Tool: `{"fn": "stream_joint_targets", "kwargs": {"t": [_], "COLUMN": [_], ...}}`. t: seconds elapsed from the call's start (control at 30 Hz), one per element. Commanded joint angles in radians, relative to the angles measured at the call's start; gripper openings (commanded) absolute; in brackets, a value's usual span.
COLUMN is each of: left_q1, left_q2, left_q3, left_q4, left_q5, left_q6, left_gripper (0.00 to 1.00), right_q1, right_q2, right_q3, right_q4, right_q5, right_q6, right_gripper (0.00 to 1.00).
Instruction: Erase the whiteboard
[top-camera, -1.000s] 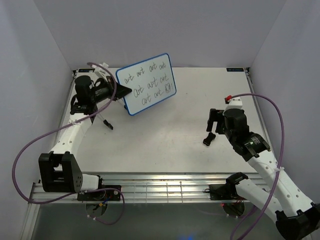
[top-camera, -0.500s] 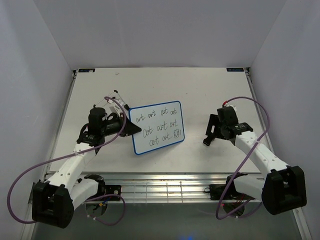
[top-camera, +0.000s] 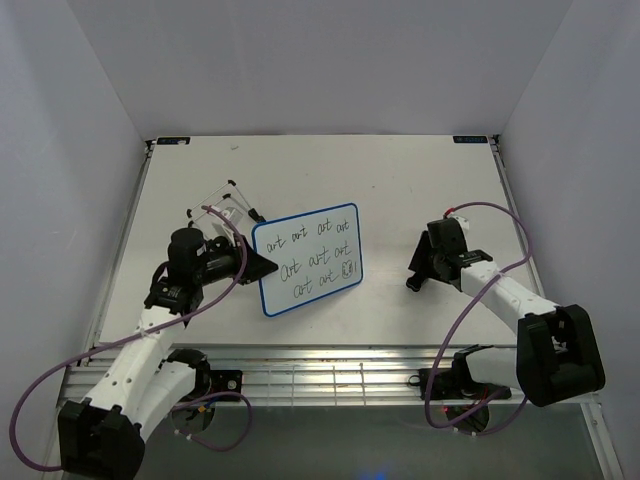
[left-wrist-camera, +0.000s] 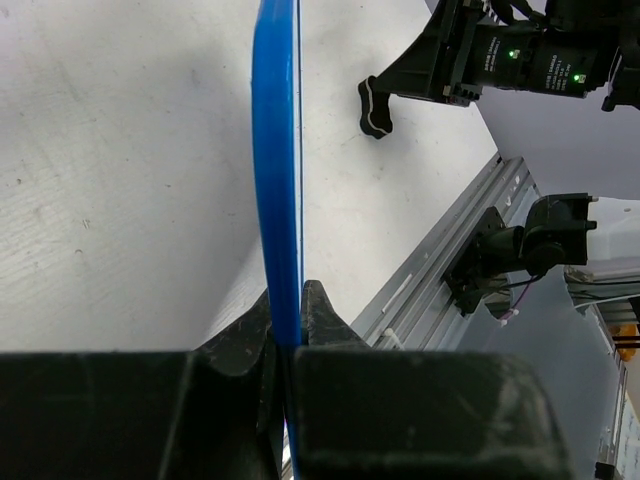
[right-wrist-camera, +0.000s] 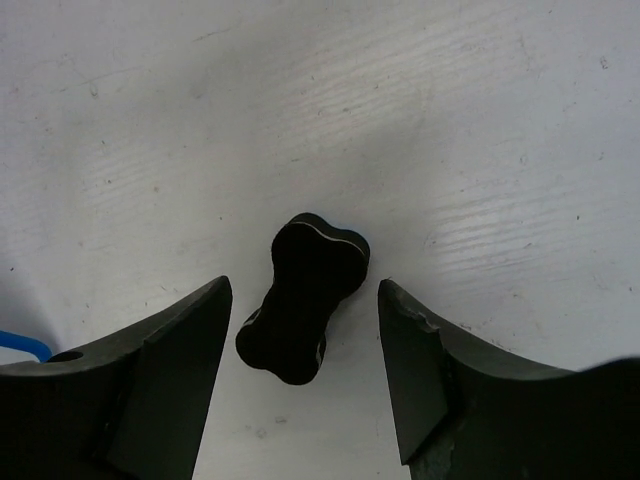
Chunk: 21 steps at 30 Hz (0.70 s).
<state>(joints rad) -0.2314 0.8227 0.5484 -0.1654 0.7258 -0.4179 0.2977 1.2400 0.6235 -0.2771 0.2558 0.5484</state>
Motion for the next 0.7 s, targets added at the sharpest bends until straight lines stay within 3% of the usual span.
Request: {"fn": "stream_joint_targets", "kwargs": {"t": [0.0, 0.57, 0.63, 0.67], "left_q1": [-0.005, -0.059, -0.063, -0.063], "left_q2": [-0.001, 0.038, 0.039, 0.039], "left_q3": [0.008, 0.019, 0.019, 0.021], "left_q4": [0.046, 0.02, 0.021, 0.018], "left_q5": [0.049, 0.093, 0.095, 0.098], "left_q6": [0.007, 0.036, 0.039, 0.041], "left_gripper": [0.0, 0.0, 0.0, 0.0], "right_q1": [0.02, 0.058, 0.058, 0.06], "right_q2": [0.015, 0.042, 0.042, 0.044], "right_q3": [-0.007, -0.054, -0.062, -0.065], "right_q4": [0.079, 0.099, 0.108, 0.108], "right_q5": [0.051, 0.109, 0.111, 0.114], "right_q6": [0.039, 0.11, 0.114, 0.116], "right_gripper": [0.65, 0.58, 0.57, 0.51]}}
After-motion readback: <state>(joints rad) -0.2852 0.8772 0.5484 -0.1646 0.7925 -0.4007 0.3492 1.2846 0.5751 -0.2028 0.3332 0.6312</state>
